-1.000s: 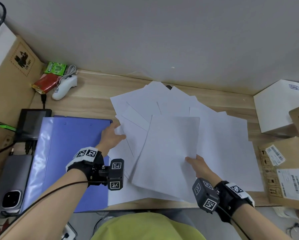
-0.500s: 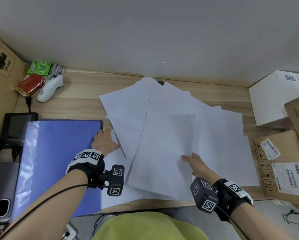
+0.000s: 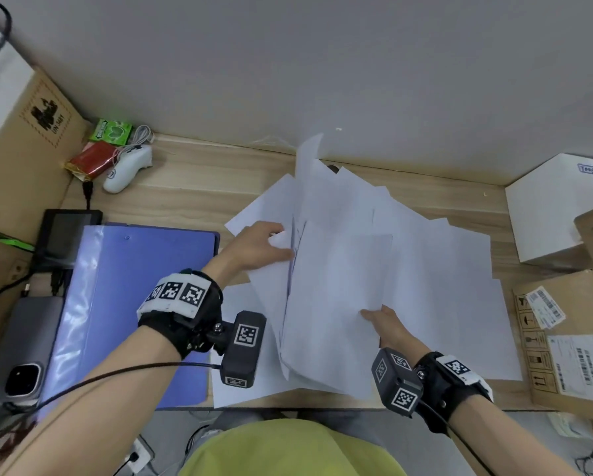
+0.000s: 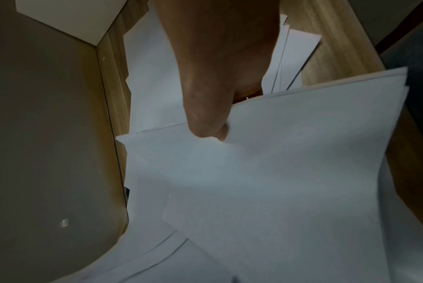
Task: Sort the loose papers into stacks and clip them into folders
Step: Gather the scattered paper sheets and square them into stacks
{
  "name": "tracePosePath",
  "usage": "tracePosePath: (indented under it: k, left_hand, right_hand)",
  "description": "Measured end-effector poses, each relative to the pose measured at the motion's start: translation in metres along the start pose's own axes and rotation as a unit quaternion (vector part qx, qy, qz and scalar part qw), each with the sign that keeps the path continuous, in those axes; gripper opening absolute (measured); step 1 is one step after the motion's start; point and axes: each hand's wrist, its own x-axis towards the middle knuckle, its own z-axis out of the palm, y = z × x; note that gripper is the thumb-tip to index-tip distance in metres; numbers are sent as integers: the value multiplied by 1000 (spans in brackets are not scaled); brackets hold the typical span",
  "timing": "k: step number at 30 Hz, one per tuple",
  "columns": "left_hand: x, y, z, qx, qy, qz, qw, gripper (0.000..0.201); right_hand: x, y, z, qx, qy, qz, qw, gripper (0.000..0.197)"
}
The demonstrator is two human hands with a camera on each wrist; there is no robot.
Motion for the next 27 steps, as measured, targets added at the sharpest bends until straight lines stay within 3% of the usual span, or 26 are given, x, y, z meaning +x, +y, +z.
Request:
tracePosePath:
  k: [6, 8, 11, 15, 18, 21, 24, 27]
  left_hand:
    - [-53, 57, -40, -128, -27, 88, 988, 11]
    - [-75, 77, -57, -177, -25, 128, 975, 17]
    - [-106, 95, -79, -296, -34, 191, 935, 18]
    - [-119, 89, -96, -432, 54, 224, 872, 18]
    - [-104, 59, -97, -437, 120, 182, 872, 30]
    - [-81, 13, -78, -425, 157, 88, 887, 43]
    - [-64, -41, -40, -359, 126, 2, 925, 44]
    - [-63, -89, 3, -303, 44, -78, 949, 43]
  right_hand:
    - [-24, 0, 5, -15, 11, -29, 999, 51]
    - [-27, 2, 7, -42, 7, -40, 998, 41]
    - [-31, 5, 10, -62, -9, -43, 997, 30]
    - [-39, 3, 12, -59, -14, -53, 997, 12]
    - [-45, 0, 12, -46, -18, -58, 997, 12]
    - [-43, 2, 11, -35, -25, -59, 997, 18]
    - [-42, 4, 12, -16, -38, -56, 998, 18]
    - [-40, 8, 10, 18, -32, -61, 997, 21]
